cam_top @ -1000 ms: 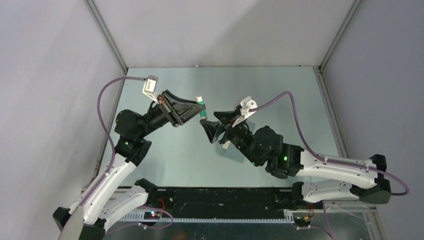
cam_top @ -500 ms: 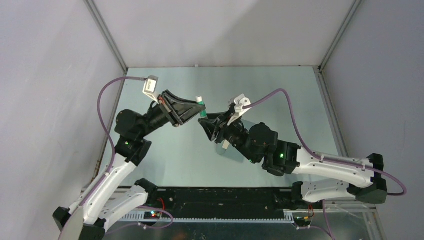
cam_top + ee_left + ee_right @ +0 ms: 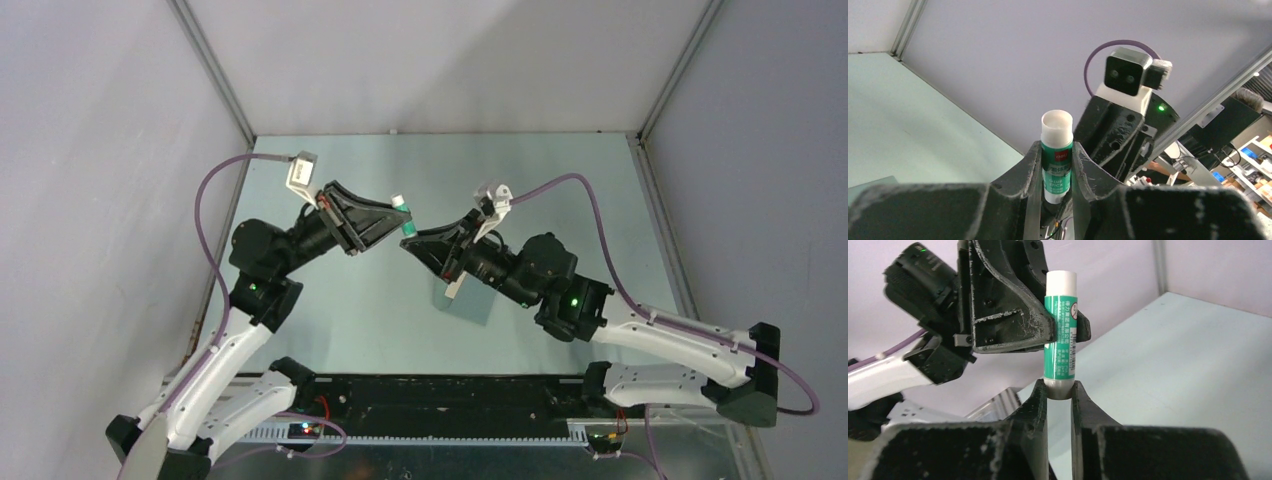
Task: Place the letter into the envelope and seal it
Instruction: Unscrew the solid glue.
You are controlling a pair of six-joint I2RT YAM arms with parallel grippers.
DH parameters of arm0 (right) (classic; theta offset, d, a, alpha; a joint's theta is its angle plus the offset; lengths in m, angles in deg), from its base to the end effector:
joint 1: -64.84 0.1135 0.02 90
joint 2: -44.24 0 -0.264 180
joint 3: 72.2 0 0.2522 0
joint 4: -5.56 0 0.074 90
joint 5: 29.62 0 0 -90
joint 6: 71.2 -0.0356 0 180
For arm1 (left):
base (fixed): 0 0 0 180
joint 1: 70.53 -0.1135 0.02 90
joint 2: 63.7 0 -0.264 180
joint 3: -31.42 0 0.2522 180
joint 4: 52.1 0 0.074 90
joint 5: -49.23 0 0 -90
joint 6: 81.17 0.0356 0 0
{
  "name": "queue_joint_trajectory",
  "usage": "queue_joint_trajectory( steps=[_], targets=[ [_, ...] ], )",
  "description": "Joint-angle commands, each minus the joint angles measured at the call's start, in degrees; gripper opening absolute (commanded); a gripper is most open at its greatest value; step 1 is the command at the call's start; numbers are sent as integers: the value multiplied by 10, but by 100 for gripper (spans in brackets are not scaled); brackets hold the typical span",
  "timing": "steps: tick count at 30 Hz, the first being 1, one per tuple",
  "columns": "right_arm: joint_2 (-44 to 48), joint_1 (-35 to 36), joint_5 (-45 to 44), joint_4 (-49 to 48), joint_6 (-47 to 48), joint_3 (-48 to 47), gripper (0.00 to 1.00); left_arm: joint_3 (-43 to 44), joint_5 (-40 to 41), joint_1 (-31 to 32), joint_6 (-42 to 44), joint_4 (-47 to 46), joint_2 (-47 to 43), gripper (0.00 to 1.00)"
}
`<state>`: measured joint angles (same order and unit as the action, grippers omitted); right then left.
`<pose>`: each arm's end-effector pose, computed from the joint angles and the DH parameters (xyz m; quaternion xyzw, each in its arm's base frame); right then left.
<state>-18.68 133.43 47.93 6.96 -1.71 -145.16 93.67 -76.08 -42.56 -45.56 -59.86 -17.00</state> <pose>0.1005 0.2352 0.4089 -0.1889 0.6253 0.4785 0.5868 0.1463 -0.1010 0.4140 0.1270 0.5678 -0.6496 0.4894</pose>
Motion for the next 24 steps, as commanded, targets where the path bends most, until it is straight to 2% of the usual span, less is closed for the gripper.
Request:
queue_joint_trajectory(
  steps=[1, 8, 15, 20, 23, 24],
  targets=[
    [36, -65, 194, -117, -84, 33, 0, 14, -20, -10, 10, -6, -13, 0],
    [25, -149, 363, -205, -186, 58, 0, 23, -61, -11, -7, -34, 0, 0],
    [-43, -197, 509, -331, -316, 58, 0, 30, -95, -11, -4, -37, 5, 0],
    [-124, -220, 595, -534, -478, 56, 0, 39, -121, -10, -6, -45, 12, 0],
    [-173, -230, 613, -681, -598, 51, 0, 39, -132, -11, -21, -65, 16, 0],
    [-198, -233, 620, -704, -620, 43, 0, 38, -138, -11, -26, -80, 17, 0]
  ],
)
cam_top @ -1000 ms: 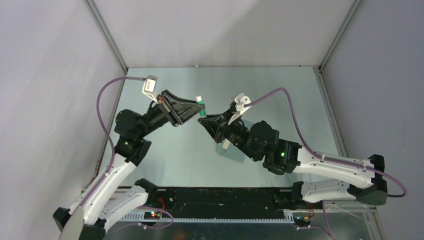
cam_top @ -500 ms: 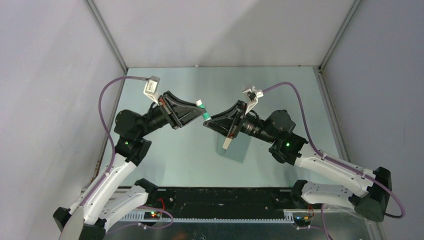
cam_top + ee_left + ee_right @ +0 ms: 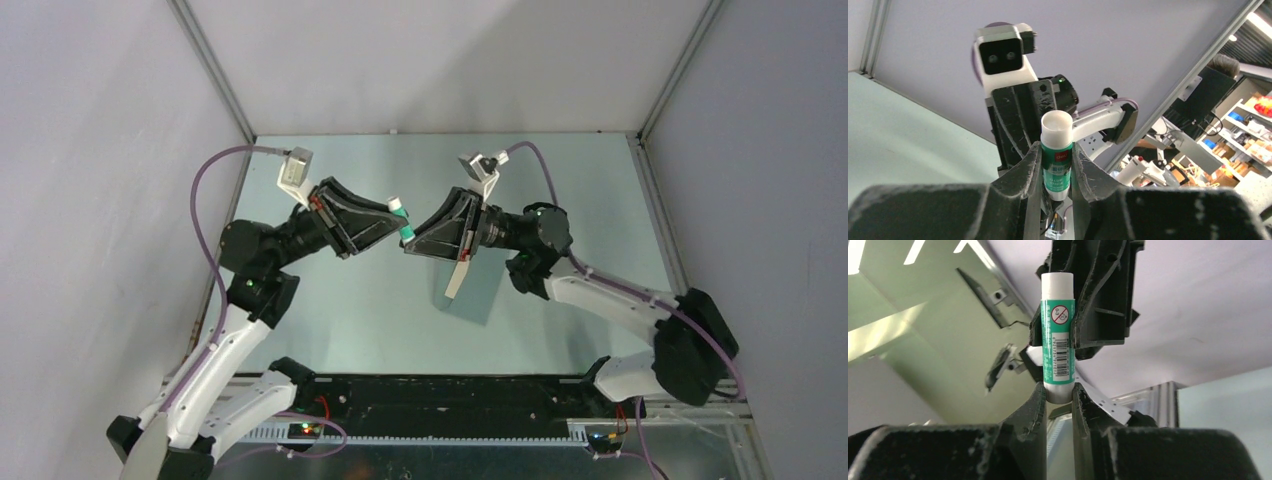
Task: Place the letter into the envelope and seal it
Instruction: Unscrew the solid glue.
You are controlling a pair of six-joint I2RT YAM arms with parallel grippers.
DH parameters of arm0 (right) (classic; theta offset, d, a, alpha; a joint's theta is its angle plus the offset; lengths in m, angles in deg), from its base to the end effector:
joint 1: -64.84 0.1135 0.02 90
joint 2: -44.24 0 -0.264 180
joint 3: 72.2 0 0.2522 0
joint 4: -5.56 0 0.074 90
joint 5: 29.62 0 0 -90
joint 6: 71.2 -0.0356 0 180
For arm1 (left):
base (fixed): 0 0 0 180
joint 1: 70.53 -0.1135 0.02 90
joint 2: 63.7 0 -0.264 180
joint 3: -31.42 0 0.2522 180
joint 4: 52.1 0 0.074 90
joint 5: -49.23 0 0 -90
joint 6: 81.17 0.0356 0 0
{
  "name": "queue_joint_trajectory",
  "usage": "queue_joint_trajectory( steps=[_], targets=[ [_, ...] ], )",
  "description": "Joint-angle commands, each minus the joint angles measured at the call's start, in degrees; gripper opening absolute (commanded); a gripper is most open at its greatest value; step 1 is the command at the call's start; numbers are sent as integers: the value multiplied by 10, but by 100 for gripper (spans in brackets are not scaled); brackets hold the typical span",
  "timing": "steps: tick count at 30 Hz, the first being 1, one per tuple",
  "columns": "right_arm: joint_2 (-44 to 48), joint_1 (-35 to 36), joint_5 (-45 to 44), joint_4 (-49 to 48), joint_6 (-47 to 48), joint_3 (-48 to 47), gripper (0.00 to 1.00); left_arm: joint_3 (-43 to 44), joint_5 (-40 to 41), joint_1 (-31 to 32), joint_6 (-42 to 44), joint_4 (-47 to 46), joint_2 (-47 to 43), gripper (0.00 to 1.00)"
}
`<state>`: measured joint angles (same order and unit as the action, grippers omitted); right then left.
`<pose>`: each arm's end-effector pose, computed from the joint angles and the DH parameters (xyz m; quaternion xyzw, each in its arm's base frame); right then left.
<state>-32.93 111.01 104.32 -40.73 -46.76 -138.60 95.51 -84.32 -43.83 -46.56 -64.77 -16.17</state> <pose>0.1832 0.2265 0.3817 -0.2564 0.4744 0.7786 0.3209 0.1414 -0.0986 0.4289 0.1937 0.5344 -0.6676 0.4810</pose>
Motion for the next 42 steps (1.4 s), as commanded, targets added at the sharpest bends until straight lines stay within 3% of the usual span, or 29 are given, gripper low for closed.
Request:
queue_joint_trajectory(
  steps=[1, 12, 16, 17, 19, 20, 21, 23, 27, 34, 42],
  targets=[
    [-65, -9, 60, -250, -198, -27, 0, 18, -59, 2, -27, -39, 11, 0],
    [-112, -34, 117, -262, -250, -70, 2, 19, -104, 2, -48, -73, 20, 0],
    [-106, -43, 129, -253, -248, -71, 37, 21, -93, 2, -44, -68, 19, 0],
    [-101, -45, 121, -246, -241, -60, 42, 22, -90, 2, -40, -65, 18, 0],
    [-69, -48, 100, -179, -184, -30, 53, 25, -79, 2, -30, -48, 15, 0],
    [-36, -49, 89, -90, -113, -21, 59, 28, -72, 2, -26, -34, 14, 0],
    [-16, -46, 58, -32, -69, -6, 62, 30, -69, 2, -17, -25, 11, 0],
    [48, -34, -11, 203, 107, -1, 70, 32, -59, 1, -7, -5, 7, 0],
    [163, 13, -183, 411, 274, -1, 75, 40, -47, 1, 20, 38, 5, 0],
    [221, 167, -453, 547, 451, -26, 77, 38, -41, 1, 31, 54, 10, 0],
    [173, 283, -623, 558, 547, -77, 76, 41, -36, 1, 39, 65, 11, 0]
  ],
)
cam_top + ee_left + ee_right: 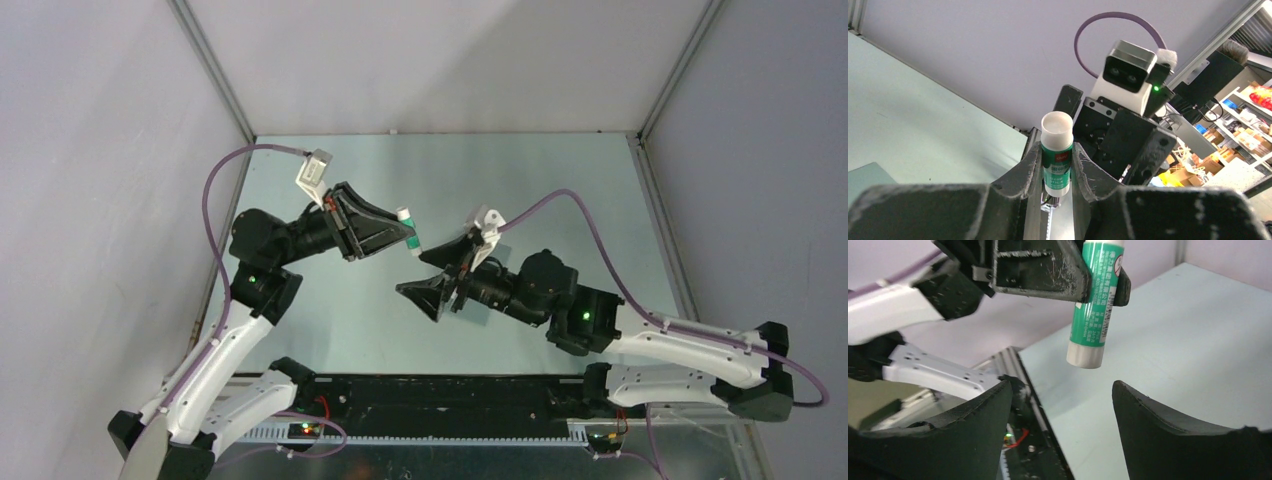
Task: Place the letter into the envelope and seal it
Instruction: Unscrew the solid glue.
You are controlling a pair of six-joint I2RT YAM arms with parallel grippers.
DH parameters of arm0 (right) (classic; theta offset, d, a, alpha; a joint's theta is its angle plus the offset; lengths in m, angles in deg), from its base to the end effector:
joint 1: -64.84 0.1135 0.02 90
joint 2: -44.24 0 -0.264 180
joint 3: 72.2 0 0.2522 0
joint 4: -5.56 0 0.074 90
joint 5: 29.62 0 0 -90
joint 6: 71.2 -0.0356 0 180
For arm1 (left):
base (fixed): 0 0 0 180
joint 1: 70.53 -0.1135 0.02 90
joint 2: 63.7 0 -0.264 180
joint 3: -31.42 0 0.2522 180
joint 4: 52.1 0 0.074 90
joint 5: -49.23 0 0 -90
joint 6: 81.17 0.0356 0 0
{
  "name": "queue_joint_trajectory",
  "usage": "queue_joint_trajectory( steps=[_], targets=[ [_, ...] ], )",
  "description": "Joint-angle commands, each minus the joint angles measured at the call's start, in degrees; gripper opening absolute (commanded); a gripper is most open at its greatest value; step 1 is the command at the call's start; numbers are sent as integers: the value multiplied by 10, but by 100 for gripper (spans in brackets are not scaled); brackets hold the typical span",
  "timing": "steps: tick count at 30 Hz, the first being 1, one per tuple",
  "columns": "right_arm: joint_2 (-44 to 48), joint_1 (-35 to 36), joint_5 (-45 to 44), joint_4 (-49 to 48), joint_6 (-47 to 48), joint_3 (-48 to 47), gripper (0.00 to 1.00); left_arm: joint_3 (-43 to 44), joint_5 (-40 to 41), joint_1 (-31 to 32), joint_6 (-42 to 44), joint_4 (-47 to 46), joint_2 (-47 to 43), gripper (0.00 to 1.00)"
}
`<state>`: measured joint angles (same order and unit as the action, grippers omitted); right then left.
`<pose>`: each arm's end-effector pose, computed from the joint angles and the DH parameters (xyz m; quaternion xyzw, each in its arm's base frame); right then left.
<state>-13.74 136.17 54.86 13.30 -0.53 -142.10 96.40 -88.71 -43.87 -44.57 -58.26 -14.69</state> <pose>0.0788 0.2224 0.3974 -0.2664 0.6267 0.4972 0.5376 0.1490 -0.1044 0.4190 0.2100 0.5742 -0.6613 0.4346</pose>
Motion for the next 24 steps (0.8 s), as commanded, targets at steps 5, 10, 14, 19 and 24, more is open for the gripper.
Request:
queue_joint_trajectory(
  steps=[5, 10, 14, 19, 24],
  targets=[
    [-46, 59, -213, 25, 120, -77, 73, 32, 7, 2, 20, 2, -5, 0],
    [-54, 59, -221, 20, 126, -89, 65, 31, 9, 2, 21, 4, -8, 0],
    [-55, 56, -223, 22, 121, -92, 54, 30, 8, 2, 22, 5, -10, 0],
    [-55, 54, -221, 23, 118, -92, 36, 30, 8, 2, 22, 5, -10, 0],
    [-53, 53, -216, 22, 114, -92, 14, 30, 8, 2, 22, 5, -10, 0]
  ],
)
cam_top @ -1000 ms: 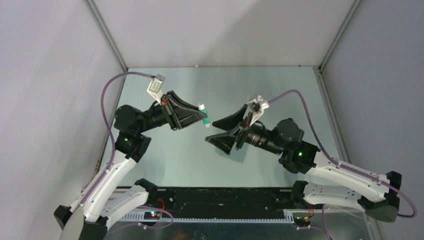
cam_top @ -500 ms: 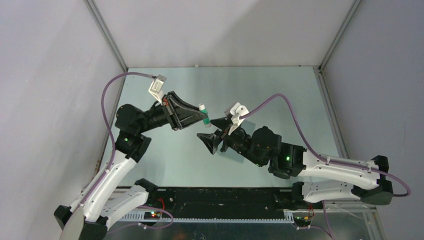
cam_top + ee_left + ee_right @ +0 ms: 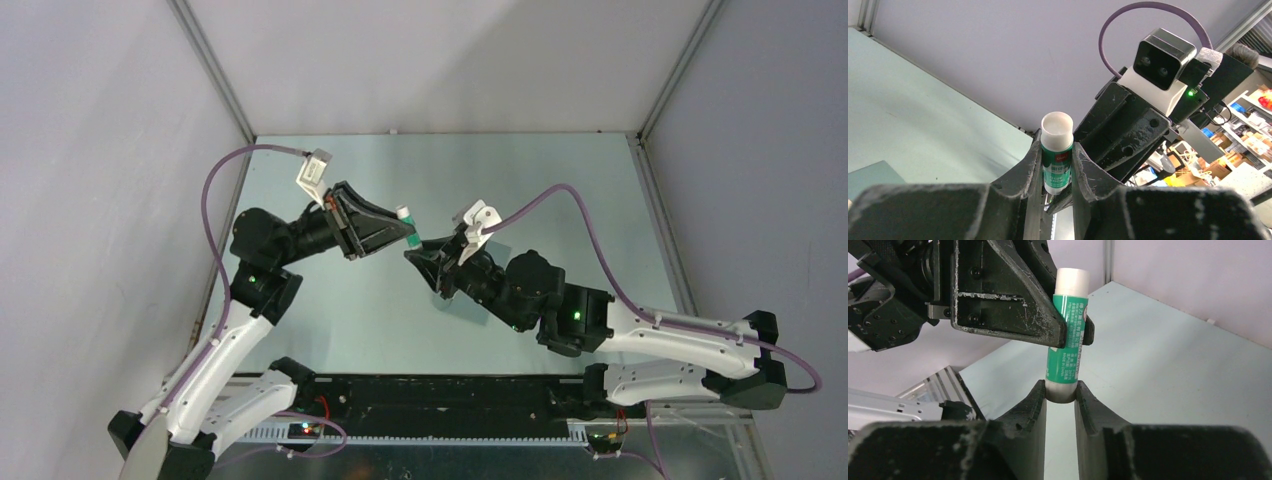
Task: Place the letter into the envelope and seal it
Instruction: Unscrew the solid glue.
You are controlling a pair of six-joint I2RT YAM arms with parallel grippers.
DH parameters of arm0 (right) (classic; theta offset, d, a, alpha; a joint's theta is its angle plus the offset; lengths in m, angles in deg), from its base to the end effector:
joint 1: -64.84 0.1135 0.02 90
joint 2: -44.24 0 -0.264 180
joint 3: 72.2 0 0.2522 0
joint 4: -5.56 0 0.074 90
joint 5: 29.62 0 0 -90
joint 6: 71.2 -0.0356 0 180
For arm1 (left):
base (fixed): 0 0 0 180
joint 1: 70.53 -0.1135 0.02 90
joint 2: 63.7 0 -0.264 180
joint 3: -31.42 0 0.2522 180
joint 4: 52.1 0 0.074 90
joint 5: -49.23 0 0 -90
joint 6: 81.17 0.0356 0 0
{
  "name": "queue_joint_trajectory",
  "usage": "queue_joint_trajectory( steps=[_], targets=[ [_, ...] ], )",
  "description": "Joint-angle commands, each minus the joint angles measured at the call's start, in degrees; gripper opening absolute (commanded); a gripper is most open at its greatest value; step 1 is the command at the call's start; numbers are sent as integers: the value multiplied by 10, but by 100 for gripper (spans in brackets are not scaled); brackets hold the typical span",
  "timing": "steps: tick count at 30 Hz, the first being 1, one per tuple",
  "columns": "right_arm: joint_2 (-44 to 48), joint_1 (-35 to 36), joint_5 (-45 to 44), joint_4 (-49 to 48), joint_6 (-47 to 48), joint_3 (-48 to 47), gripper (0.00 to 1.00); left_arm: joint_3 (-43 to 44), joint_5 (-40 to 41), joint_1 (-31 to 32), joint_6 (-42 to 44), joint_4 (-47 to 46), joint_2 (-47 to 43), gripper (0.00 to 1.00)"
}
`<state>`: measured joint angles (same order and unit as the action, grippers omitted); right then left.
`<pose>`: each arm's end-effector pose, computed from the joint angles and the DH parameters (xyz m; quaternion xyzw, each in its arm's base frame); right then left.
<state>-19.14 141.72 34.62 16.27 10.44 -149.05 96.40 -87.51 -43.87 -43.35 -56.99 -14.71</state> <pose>0.0725 0.2428 0.4134 -0.2452 0.6467 0.3647 0.6234 0.1503 -0.1044 0.4173 0.2036 0.5800 -0.6539 0.4411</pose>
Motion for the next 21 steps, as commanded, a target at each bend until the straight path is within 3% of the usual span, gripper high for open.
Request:
queue_joint_trajectory(
  steps=[1, 6, 11, 15, 21],
  targets=[
    [2, -4, -11, -8, 2, -22, 3, 30, -5, 2, 10, -7, -11, 0],
    [21, -31, 88, -11, -20, -11, 0, 33, -18, 2, 11, -5, -6, 0],
    [44, -109, 304, -32, -72, 15, 0, 38, -27, 2, 11, -5, -7, 0],
    [47, -186, 464, -63, -157, 31, 0, 40, -29, 2, 8, -9, -7, 0],
    [18, -261, 618, -164, -285, 58, 0, 32, -44, 2, -22, -58, -4, 0]
  ],
)
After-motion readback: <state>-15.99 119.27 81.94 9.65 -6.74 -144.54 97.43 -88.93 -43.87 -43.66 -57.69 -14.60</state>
